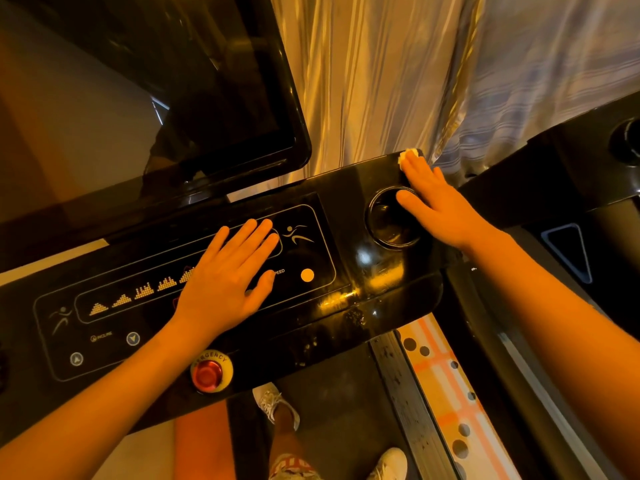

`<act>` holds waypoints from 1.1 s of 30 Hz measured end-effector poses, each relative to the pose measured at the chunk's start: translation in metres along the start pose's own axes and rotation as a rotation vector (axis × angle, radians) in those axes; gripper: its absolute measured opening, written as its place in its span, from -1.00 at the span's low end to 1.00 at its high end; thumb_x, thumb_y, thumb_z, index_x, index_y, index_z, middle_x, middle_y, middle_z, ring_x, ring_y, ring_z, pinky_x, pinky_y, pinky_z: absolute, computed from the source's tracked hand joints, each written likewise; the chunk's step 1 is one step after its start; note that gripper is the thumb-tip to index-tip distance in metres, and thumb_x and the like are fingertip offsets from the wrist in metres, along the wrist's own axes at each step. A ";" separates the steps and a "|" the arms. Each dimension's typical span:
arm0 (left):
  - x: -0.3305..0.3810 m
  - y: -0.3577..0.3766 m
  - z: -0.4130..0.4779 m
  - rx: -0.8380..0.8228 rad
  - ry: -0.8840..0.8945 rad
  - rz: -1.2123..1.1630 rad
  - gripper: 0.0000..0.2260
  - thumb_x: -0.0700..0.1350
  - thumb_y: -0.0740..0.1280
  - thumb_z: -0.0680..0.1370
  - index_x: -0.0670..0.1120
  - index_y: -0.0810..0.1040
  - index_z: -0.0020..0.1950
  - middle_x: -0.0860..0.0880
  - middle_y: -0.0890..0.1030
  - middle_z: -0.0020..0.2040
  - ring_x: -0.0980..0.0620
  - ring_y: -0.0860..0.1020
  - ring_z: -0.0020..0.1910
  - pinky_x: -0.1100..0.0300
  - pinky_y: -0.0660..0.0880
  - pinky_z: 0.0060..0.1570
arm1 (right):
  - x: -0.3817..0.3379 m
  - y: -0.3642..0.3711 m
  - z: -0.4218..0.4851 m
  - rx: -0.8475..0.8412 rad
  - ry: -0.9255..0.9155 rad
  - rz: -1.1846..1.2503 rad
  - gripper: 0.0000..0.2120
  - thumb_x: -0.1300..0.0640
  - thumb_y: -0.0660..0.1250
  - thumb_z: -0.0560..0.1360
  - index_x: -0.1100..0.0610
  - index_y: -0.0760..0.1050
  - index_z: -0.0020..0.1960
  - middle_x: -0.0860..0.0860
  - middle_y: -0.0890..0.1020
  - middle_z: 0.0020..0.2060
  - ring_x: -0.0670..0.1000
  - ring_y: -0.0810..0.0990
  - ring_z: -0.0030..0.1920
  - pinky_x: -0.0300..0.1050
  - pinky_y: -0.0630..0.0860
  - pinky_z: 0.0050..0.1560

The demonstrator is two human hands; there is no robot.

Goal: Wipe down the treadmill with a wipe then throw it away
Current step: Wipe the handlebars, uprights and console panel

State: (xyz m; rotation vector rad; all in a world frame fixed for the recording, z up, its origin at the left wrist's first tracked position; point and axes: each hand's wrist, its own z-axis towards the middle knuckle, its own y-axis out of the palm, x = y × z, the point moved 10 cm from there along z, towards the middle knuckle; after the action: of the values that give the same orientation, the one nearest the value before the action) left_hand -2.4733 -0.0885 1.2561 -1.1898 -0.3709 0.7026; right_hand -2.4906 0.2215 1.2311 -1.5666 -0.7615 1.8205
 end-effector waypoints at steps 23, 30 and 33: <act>-0.001 0.000 -0.001 0.004 0.000 -0.014 -0.50 0.07 0.16 0.66 -0.12 0.37 0.56 -0.11 0.33 0.58 -0.09 0.26 0.58 -0.09 0.12 0.58 | -0.048 0.024 0.015 0.005 -0.281 -0.190 -0.37 -0.23 0.05 0.67 0.03 0.15 0.66 -0.03 0.10 0.65 -0.06 -0.09 0.64 0.05 -0.27 0.57; -0.002 0.000 -0.002 0.003 -0.002 -0.013 -0.50 0.08 0.16 0.66 -0.11 0.36 0.56 -0.10 0.32 0.58 -0.08 0.25 0.58 -0.05 0.08 0.59 | -0.020 0.016 0.018 0.027 -0.123 0.099 -0.45 -0.17 0.01 0.69 -0.06 0.14 0.65 -0.13 0.07 0.65 -0.07 -0.10 0.65 0.08 -0.27 0.60; -0.002 0.000 -0.002 -0.007 -0.004 -0.006 -0.50 0.08 0.15 0.67 -0.10 0.35 0.57 -0.09 0.31 0.59 -0.07 0.24 0.59 -0.02 0.03 0.60 | -0.005 0.009 0.016 0.083 -0.054 0.135 -0.51 0.02 -0.04 0.75 0.08 0.11 0.67 0.04 0.05 0.67 -0.02 -0.12 0.65 0.00 -0.21 0.61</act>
State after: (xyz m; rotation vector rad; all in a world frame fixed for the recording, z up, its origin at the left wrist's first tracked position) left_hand -2.4738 -0.0918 1.2551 -1.1938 -0.3801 0.6987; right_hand -2.5066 0.2112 1.2295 -1.5533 -0.6093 1.9729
